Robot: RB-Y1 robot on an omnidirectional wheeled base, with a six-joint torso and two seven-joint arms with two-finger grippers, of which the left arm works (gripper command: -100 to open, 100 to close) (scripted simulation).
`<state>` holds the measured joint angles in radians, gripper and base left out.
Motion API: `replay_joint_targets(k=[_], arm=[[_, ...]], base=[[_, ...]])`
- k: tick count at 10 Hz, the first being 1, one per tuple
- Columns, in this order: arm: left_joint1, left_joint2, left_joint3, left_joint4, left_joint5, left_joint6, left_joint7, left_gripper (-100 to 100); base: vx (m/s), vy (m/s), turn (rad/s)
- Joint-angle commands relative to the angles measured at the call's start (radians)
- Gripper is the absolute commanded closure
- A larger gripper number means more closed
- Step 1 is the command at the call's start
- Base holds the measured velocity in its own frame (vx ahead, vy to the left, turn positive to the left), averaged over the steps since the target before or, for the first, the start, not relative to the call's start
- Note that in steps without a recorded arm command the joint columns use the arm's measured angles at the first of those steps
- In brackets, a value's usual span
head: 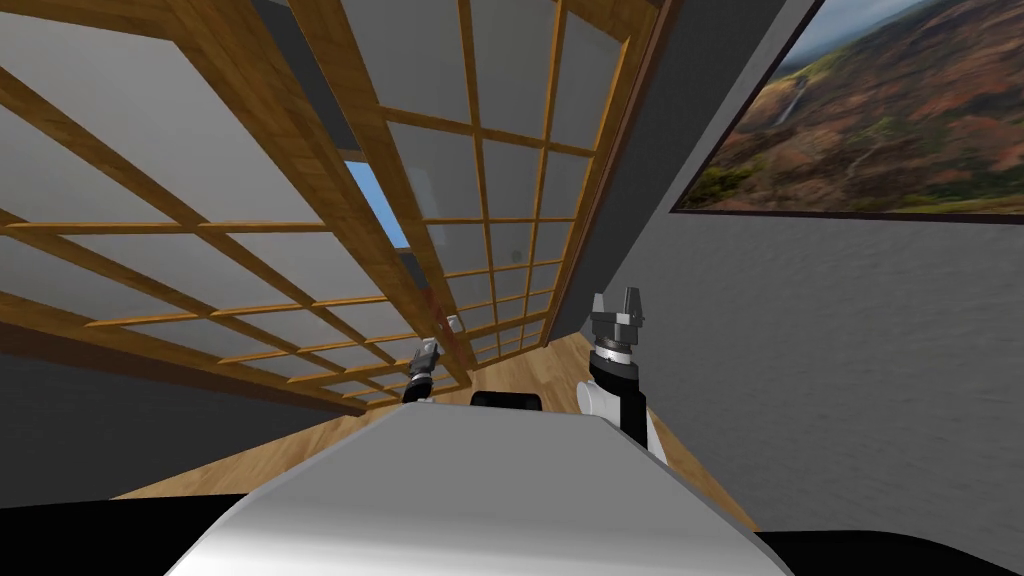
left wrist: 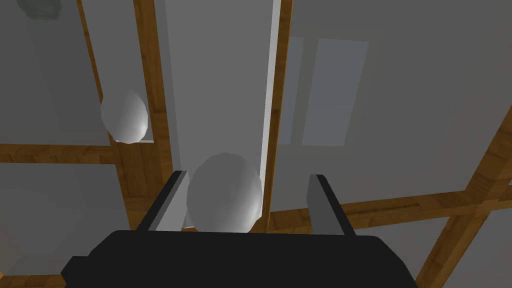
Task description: Pull the door open
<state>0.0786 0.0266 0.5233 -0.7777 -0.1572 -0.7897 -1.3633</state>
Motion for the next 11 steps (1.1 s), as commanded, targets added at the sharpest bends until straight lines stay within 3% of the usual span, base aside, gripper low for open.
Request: replay_joint_targets(k=[1,5,6,11], arm=[[0.03,0.022,0.019,0.02,0.022,0.006,0.029,100],[0.036,0.025,0.019,0.022,0.027,0.006,0.038,100],[0.06,0.034,0.022,0.03,0.044,0.007,0.073,100],[0.072,0.039,0.023,0.034,0.053,0.007,0.091,100]], base=[[-0.132,-0.005,0.022],[-0.089,-0.02,0.014],[-0.122,-0.007,0.017],[-0.066,-0.017,0.012]])
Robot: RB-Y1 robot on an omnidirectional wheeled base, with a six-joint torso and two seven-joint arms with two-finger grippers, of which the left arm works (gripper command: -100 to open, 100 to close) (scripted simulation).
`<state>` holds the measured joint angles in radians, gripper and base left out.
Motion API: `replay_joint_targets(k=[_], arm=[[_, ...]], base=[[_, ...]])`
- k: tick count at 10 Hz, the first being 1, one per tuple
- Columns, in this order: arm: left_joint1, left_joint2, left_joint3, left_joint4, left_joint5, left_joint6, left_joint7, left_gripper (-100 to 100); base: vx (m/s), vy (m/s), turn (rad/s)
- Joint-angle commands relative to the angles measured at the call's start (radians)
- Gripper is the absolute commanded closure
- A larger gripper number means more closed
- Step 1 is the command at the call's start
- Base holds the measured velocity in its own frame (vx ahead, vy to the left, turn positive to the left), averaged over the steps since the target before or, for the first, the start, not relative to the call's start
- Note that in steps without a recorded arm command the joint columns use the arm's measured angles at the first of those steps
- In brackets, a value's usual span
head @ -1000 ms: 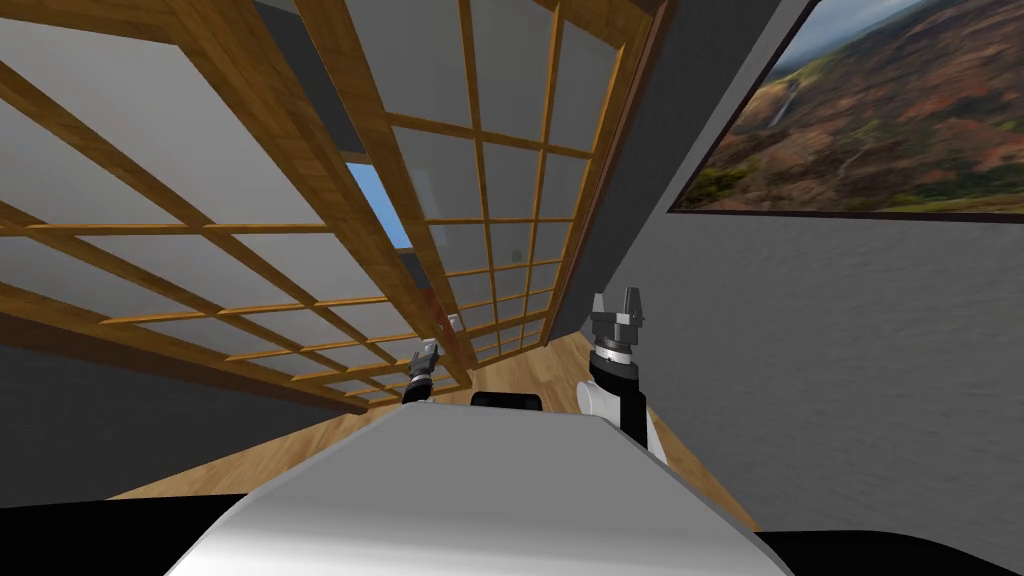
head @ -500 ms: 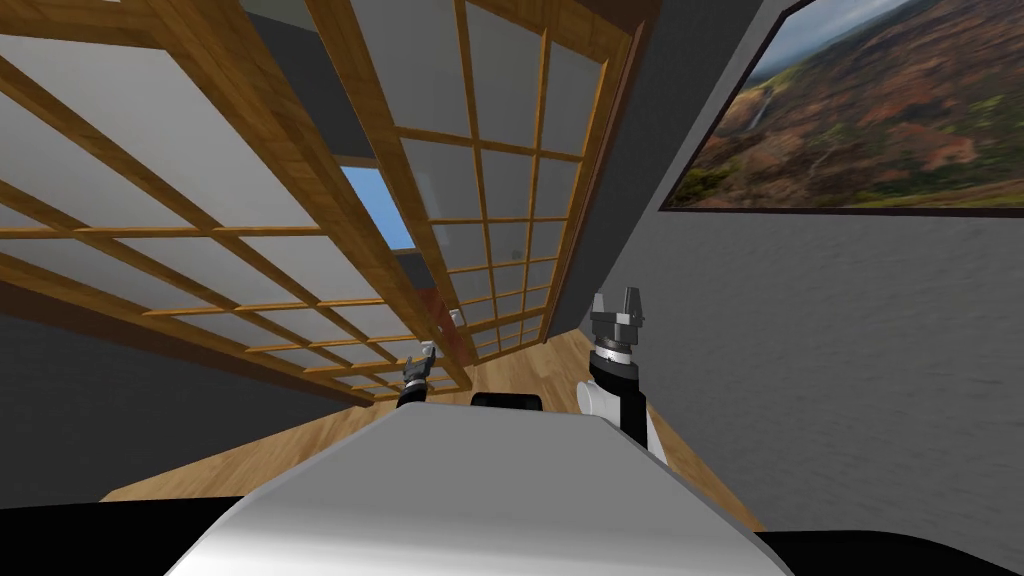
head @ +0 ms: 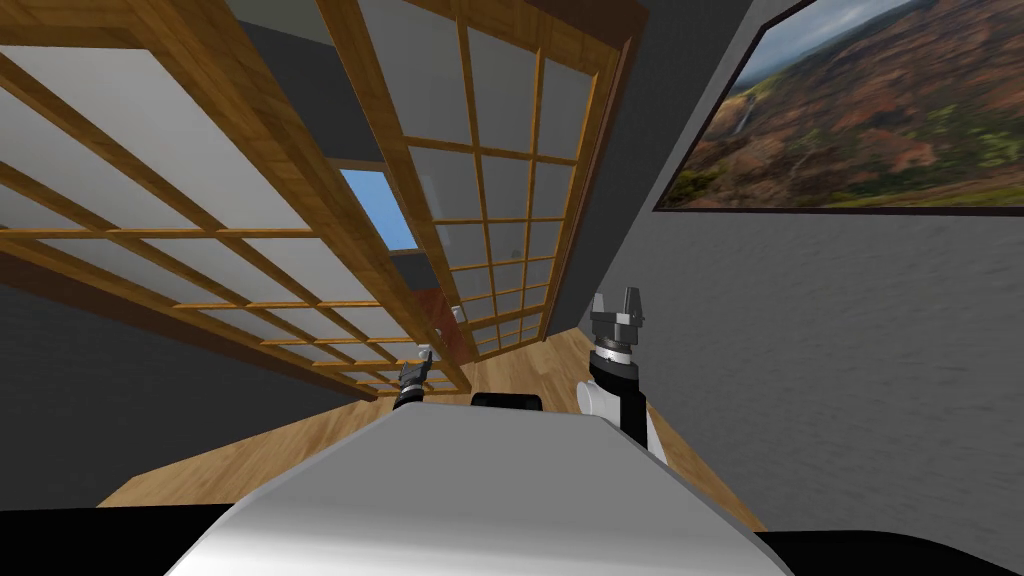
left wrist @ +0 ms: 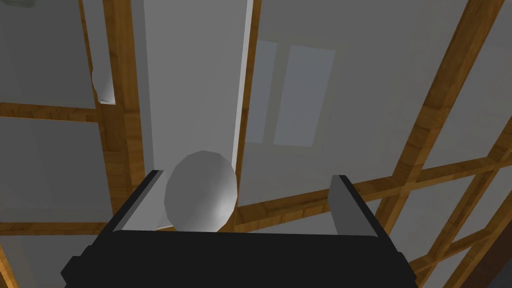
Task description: Pull the door open
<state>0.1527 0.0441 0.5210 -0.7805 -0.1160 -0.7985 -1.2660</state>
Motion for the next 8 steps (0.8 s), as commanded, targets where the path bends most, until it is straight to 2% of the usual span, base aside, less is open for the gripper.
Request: replay_joint_targets(k=[1,2,3,8], arm=[[-0.002,0.021,0.026,0.037,0.012,0.016,-0.007,100],[0.012,0.028,0.023,0.041,0.028,0.015,0.031,100],[0.016,0.03,0.023,0.042,0.034,0.015,0.043,100],[0.016,0.03,0.023,0.042,0.034,0.015,0.043,100]], base=[[-0.042,-0.011,0.039],[-0.081,-0.027,-0.026],[-0.101,0.0,-0.002],[-0.025,-0.004,0.006]])
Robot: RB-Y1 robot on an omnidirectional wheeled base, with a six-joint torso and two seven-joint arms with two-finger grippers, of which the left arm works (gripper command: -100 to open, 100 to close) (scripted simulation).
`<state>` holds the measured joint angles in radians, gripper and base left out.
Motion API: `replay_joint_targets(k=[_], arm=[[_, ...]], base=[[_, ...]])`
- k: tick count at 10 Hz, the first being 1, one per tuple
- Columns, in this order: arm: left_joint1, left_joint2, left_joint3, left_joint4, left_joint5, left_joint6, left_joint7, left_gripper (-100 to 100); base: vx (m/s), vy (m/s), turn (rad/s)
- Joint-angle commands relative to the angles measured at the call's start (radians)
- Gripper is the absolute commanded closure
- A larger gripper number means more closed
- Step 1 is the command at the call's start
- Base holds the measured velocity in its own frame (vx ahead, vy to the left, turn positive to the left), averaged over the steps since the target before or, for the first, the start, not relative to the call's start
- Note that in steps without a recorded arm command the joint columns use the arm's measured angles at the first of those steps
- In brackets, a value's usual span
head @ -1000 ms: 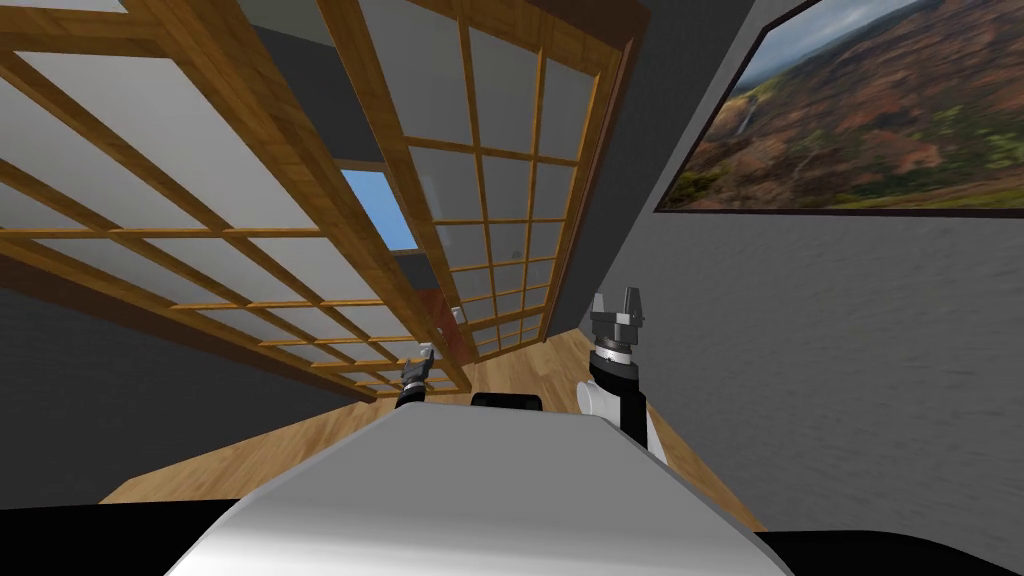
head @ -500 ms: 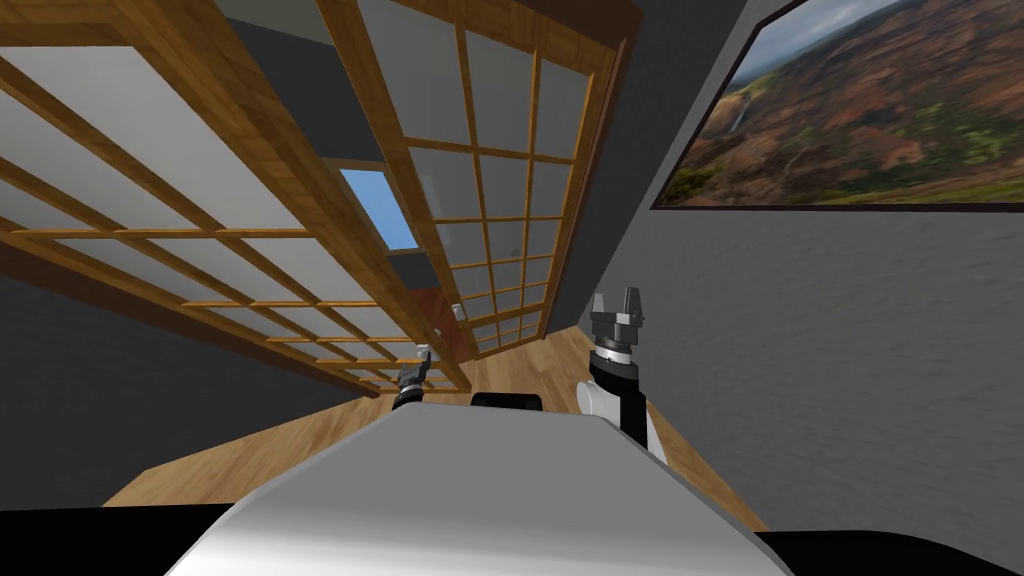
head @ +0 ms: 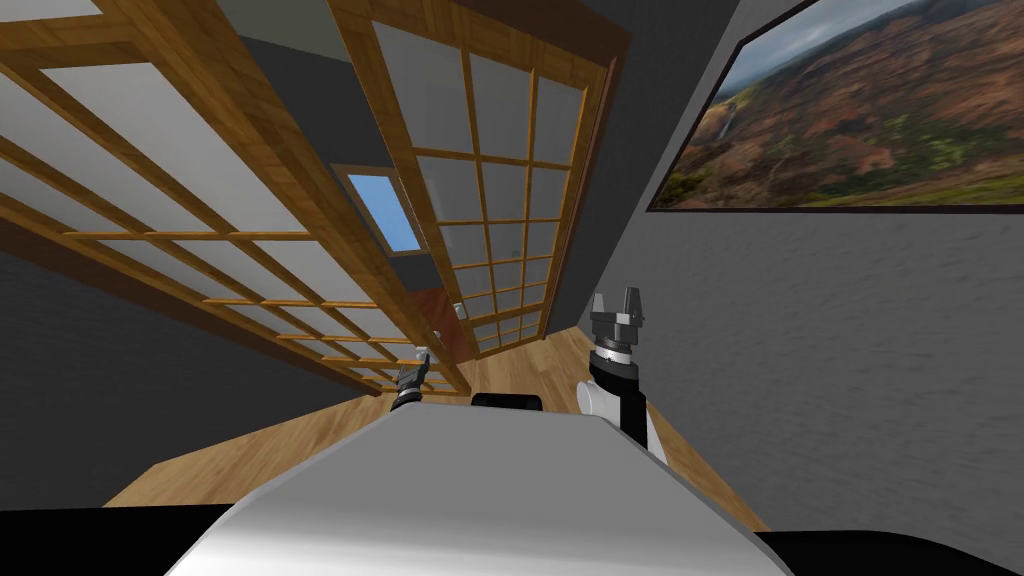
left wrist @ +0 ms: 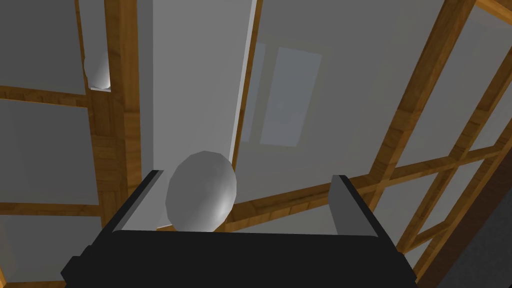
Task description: Pull the door open
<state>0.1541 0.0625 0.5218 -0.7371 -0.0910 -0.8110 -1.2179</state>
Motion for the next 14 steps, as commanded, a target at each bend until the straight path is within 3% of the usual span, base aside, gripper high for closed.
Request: replay_joint_targets(k=[1,2,4,9,12,14], arm=[[0.015,0.012,0.022,-0.001,0.009,0.028,-0.005,100],[0.015,0.012,0.022,-0.001,0.009,0.028,-0.005,100],[0.033,0.021,0.018,0.004,0.032,0.027,0.047,100],[0.033,0.021,0.018,0.004,0.032,0.027,0.047,100],[0.046,0.028,0.015,-0.009,0.049,0.026,0.086,100],[0.052,0.032,0.011,0.01,0.062,0.026,0.118,100]], base=[[-0.002,-0.006,0.003],[0.0,0.0,0.0],[-0.077,0.004,-0.02],[-0.027,-0.011,0.012],[-0.049,0.002,-0.013],[-0.036,-0.01,0.0]])
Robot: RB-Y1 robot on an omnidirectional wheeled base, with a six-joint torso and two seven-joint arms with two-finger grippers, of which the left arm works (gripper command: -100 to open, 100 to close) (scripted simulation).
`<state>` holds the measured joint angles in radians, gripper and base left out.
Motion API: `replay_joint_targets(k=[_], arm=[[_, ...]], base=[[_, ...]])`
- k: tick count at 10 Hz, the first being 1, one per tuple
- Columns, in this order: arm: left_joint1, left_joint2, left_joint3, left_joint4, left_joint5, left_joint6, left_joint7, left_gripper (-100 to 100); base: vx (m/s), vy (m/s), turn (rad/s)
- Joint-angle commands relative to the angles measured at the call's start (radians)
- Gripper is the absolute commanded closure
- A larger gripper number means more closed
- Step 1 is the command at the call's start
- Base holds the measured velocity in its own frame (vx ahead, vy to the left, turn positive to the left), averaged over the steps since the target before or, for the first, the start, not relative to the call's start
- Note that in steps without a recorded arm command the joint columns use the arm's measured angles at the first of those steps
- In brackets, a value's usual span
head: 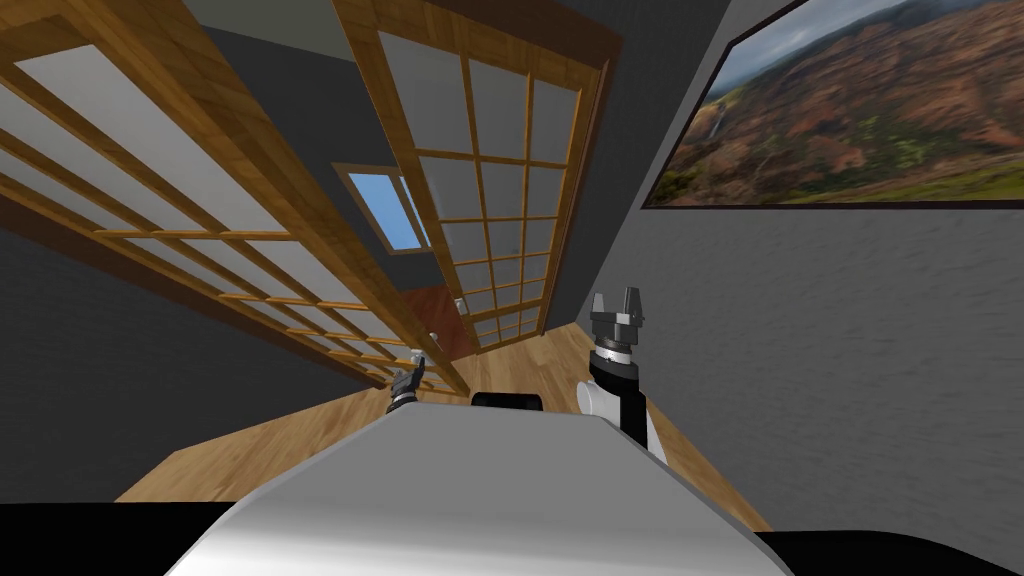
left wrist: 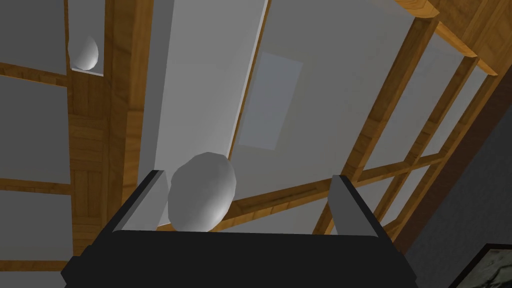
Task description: Pull the door open
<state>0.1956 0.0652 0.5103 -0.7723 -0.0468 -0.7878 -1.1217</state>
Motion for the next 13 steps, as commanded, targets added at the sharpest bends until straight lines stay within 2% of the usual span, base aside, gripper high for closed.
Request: replay_joint_targets(k=[1,2,4,6,7,8,13], arm=[[0.011,0.029,0.022,0.045,0.018,0.002,0.022,100],[0.011,0.029,0.022,0.045,0.018,0.002,0.022,100],[0.02,0.035,0.015,0.047,0.038,0.001,0.07,100],[0.023,0.037,0.013,0.048,0.045,0.001,0.086,100],[0.029,0.042,0.009,0.049,0.058,0.0,0.118,100],[0.029,0.042,0.009,0.049,0.058,0.0,0.118,100],[0.042,0.053,-0.01,0.052,0.102,-0.004,0.225,100]], base=[[-0.036,0.001,-0.01],[-0.032,0.009,-0.013],[-0.064,-0.014,-0.004],[-0.04,-0.004,-0.011],[-0.04,-0.007,-0.015],[-0.047,-0.007,-0.02],[-0.058,0.003,-0.022]])
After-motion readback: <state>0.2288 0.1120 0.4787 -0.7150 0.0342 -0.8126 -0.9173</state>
